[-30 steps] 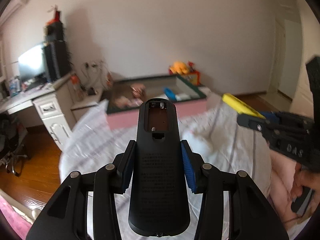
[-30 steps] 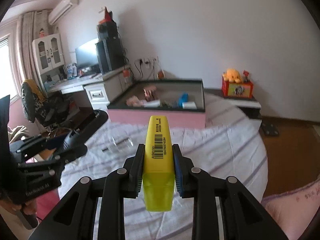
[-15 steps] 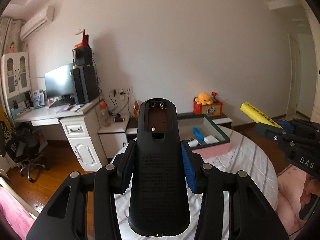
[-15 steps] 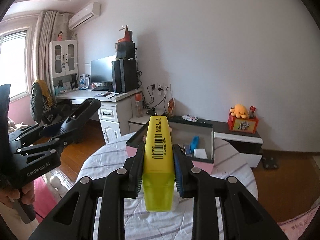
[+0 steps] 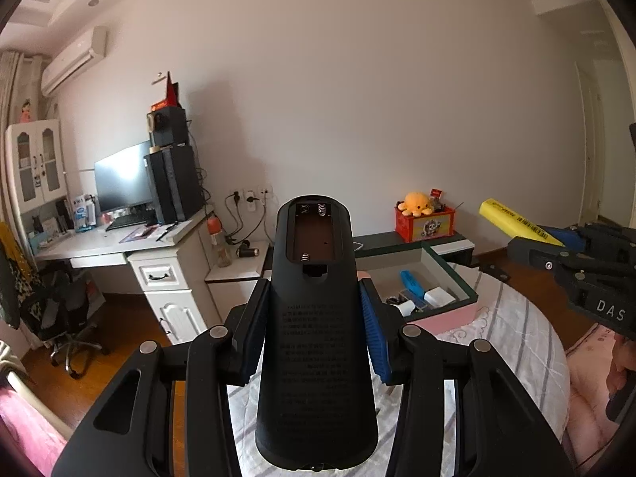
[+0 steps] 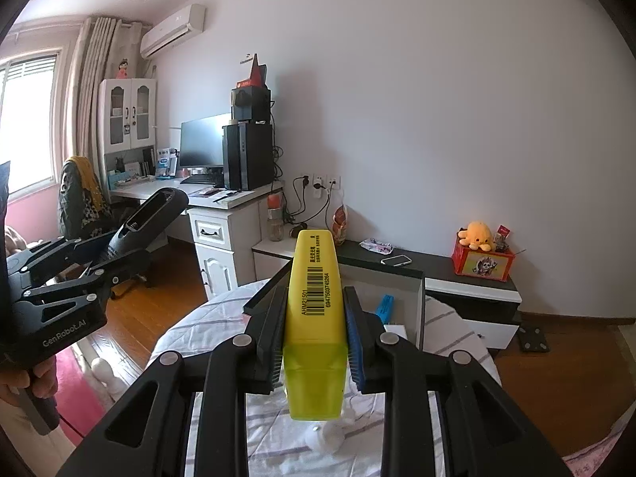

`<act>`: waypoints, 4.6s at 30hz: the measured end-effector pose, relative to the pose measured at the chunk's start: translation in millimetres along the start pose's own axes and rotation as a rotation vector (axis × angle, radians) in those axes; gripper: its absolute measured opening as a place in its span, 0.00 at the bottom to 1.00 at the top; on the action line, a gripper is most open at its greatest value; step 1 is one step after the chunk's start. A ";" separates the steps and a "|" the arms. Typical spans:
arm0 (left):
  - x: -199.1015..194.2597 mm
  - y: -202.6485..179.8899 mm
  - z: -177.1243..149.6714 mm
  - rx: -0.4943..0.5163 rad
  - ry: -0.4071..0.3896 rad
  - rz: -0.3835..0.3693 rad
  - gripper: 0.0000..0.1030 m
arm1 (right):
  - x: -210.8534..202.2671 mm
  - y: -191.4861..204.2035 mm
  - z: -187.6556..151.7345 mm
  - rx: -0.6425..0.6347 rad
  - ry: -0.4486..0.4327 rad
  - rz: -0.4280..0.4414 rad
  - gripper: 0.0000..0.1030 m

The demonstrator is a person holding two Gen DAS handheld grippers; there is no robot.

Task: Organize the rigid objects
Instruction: 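Lower the handle and highlighter into the pink box and open both tools, then withdraw both tools from the pink box back over the bed, then grasp the white rabbit figure with the right tool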

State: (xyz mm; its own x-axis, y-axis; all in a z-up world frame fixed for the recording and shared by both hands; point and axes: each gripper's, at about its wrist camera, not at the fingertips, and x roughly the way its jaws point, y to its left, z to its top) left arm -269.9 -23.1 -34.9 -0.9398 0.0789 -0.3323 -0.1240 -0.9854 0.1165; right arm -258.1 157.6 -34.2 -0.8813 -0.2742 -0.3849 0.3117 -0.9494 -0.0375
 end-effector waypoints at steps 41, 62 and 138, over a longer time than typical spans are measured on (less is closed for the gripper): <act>295.8 -67.0 -20.0 0.136 0.439 -0.111 0.44 | 241.3 -99.1 -49.8 0.036 0.454 0.033 0.27; 81.0 -15.2 2.2 -0.029 0.082 -0.058 1.00 | 71.7 -43.0 -0.3 -0.009 0.137 -0.026 1.00; 67.5 -33.2 -118.4 0.047 0.269 -0.041 1.00 | 123.5 -24.9 -141.3 0.160 0.487 -0.074 0.66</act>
State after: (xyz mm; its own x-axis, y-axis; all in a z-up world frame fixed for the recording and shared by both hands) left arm -291.5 -2.8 -172.0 -0.8163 0.0699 -0.5733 -0.1809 -0.9736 0.1389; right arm -324.5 169.0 -211.1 -0.6191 -0.1389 -0.7729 0.1634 -0.9855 0.0462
